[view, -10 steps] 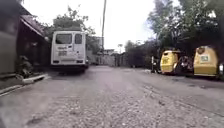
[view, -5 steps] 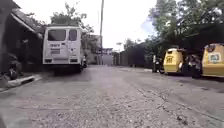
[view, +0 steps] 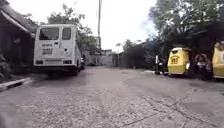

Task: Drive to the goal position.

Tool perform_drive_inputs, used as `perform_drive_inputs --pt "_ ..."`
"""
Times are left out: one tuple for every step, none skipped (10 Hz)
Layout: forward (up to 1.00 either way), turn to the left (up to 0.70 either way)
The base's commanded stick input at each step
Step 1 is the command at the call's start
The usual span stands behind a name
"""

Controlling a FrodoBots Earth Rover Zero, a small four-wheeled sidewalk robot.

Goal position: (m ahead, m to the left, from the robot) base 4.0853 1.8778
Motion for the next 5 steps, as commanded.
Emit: perform_drive_inputs --pt "1.00 0.22" --pt "1.00 0.08" --pt "1.00 0.00" --pt "1.00 0.00" --pt "1.00 0.00"
